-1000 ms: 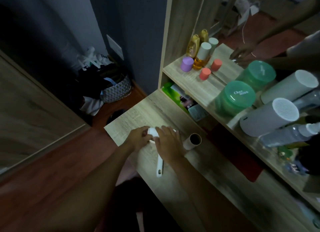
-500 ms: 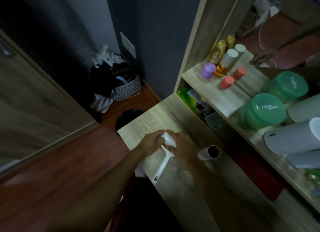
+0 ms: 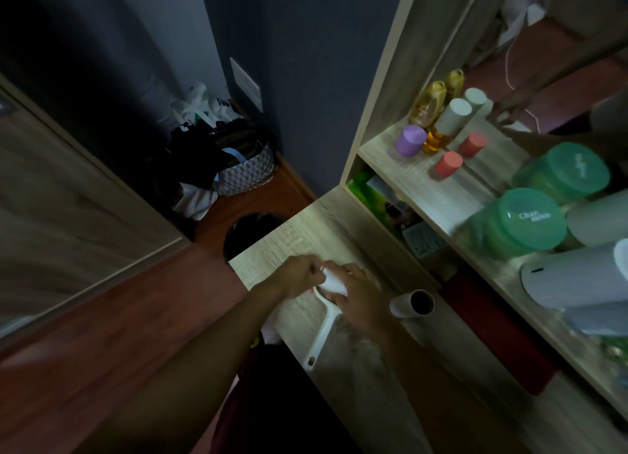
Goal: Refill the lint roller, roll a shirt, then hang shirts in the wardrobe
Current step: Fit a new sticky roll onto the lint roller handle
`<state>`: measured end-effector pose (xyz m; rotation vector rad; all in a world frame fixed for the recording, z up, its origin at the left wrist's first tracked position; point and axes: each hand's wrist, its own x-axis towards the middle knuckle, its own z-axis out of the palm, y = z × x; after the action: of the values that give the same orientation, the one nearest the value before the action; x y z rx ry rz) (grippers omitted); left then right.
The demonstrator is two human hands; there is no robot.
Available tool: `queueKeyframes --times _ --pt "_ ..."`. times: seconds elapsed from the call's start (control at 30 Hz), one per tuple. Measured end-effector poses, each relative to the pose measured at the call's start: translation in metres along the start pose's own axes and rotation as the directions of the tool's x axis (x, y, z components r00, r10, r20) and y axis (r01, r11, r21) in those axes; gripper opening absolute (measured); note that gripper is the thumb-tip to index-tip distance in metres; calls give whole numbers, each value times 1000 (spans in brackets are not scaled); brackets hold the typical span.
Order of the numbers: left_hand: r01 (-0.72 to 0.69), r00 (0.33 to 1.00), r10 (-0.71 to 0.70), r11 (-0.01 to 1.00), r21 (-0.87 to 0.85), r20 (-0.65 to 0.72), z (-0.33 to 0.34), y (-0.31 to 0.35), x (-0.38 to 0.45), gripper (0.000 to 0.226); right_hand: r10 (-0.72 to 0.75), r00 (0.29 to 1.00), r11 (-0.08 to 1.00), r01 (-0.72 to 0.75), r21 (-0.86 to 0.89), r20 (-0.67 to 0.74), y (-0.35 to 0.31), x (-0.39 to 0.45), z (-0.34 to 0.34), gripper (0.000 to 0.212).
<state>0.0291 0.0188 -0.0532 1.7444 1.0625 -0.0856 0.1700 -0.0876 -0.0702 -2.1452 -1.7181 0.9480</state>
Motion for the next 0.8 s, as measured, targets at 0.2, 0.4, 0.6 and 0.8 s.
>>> queueKeyframes --times 0.2,0.4,0.6,0.8 --pt "20 999 -22 998 55 34 6 0 2 28 -7 1000 998 7 -55 -8 -1 -1 -2 60" --pt "47 997 -49 998 34 64 4 2 4 38 17 1000 999 -17 -46 19 -6 3 -3 60" --pt "33 994 -36 999 31 106 0 5 3 41 58 998 997 -59 -47 -15 -12 5 -5 61" --pt "-34 999 32 992 122 19 -6 11 4 28 145 988 988 -141 54 -60 -21 8 -6 62"
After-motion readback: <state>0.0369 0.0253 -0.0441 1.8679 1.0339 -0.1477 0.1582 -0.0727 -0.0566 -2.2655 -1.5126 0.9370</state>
